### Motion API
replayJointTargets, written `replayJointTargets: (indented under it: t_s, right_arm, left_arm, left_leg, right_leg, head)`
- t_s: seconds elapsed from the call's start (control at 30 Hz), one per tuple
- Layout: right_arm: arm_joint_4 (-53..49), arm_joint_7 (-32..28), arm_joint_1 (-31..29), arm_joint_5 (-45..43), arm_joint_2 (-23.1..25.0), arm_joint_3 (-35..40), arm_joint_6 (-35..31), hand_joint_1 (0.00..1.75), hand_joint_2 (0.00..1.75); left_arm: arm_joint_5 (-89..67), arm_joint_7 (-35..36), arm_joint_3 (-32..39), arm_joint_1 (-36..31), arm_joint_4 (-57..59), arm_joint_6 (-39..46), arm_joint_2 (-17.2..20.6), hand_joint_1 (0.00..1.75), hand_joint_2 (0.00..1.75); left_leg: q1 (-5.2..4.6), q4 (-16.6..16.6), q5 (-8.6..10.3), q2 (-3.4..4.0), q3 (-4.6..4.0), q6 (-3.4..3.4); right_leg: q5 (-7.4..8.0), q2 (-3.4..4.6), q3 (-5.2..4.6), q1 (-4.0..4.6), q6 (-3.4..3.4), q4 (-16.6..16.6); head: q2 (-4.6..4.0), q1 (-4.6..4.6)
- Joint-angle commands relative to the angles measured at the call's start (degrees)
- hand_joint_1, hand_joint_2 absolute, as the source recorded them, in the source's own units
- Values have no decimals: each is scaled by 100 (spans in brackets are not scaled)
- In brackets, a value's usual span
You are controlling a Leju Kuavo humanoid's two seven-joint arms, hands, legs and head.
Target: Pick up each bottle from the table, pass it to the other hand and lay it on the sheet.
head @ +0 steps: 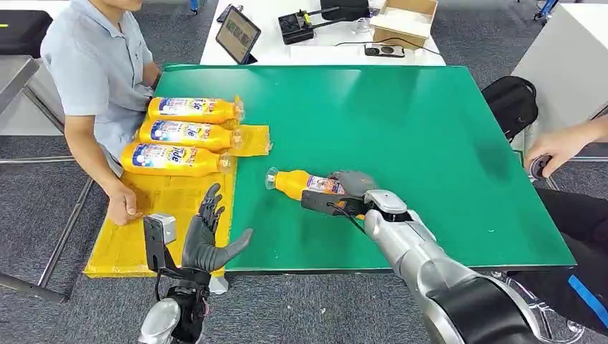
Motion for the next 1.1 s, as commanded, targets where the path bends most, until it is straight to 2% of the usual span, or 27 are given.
replayJointTargets:
  t_s: [0.03,0.13,0.3,0.43,1.1]
  right_arm:
    - [362,-964,224,-977,28,-510,81,175,175]
    - [199,-1542,468,-1513,119,-875,-141,175,175]
    - [125,-1794,496,-1769,135,-1009,-146,175,175]
    - [-73,-2431,543,-2385,161,-1312,-152,175,175]
    - [-80,-2429,525,-2383,160,-1307,-148,175,175]
  left_arm:
    - [115,-96,75,-121,363,-78,190,0,175]
    - [149,-155,112,-28,235,7,211,0,175]
    - [187,-152,107,-106,310,19,224,0,175]
    - [289,-205,65,-188,353,25,265,0,175]
    - [289,-205,65,-193,350,25,266,0,175]
  left_leg:
    - [-1,-14,-1,-9,24,4]
    - [4,-14,-4,-4,29,3]
    - [4,-13,-7,-1,32,4]
    - [3,-10,-1,-3,20,4]
    - [0,-6,-3,1,16,4]
  right_leg:
    - [-5,-15,27,3,-15,-12]
    - [-5,-10,30,8,-15,-16]
    - [-6,-9,29,9,-20,-11]
    - [-1,-10,17,6,-14,-9]
    - [-3,-6,13,3,-14,-4]
  head:
    - [0,0]
    - [0,2]
    - [0,0]
    - [0,2]
    - [0,0]
